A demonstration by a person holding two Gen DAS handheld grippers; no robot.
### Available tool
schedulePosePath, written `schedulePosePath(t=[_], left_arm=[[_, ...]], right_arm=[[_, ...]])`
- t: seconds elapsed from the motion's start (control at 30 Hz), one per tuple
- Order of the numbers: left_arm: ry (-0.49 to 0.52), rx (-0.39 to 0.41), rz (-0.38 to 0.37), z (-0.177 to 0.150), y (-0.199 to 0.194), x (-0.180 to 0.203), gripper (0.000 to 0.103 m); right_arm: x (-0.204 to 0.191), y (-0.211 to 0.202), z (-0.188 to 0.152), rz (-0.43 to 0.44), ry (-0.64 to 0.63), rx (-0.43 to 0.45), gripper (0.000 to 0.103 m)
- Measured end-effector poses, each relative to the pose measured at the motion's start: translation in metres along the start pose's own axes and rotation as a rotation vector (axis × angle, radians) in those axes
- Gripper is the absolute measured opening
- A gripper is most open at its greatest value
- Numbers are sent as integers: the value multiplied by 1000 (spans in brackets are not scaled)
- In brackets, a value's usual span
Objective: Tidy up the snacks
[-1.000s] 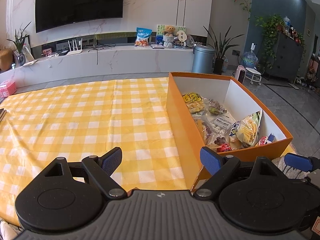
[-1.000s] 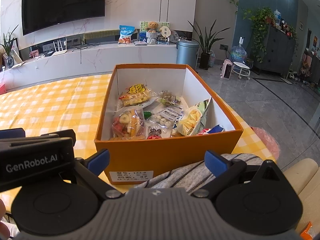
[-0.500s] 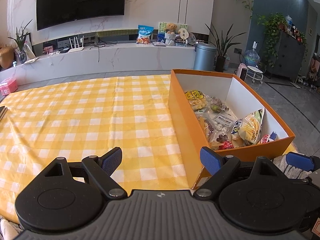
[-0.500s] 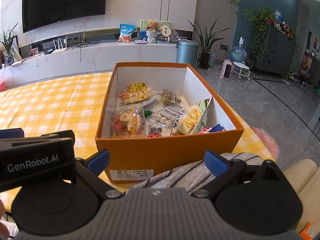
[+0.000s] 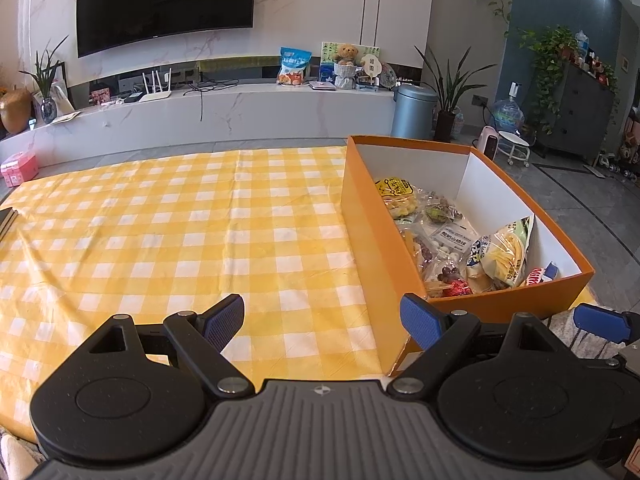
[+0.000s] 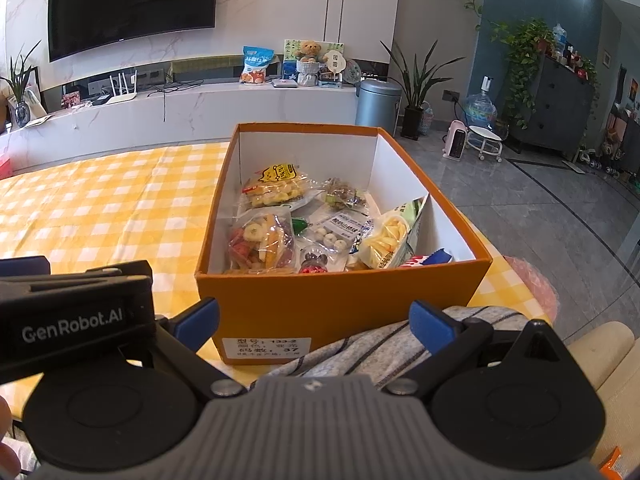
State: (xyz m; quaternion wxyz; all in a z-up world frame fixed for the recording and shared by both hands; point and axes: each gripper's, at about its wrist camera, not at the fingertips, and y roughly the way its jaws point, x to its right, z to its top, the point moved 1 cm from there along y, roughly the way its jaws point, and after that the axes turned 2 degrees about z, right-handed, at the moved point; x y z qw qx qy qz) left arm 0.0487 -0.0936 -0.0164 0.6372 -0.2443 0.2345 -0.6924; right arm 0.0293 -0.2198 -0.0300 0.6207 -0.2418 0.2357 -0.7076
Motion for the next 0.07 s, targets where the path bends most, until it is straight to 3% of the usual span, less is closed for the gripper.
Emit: schedulePosePath(t=[0.07], left_arm=[[-15,10,16,-1,-1,-2,103]], right_arm=[[-1,0,0,2,1,0,99]])
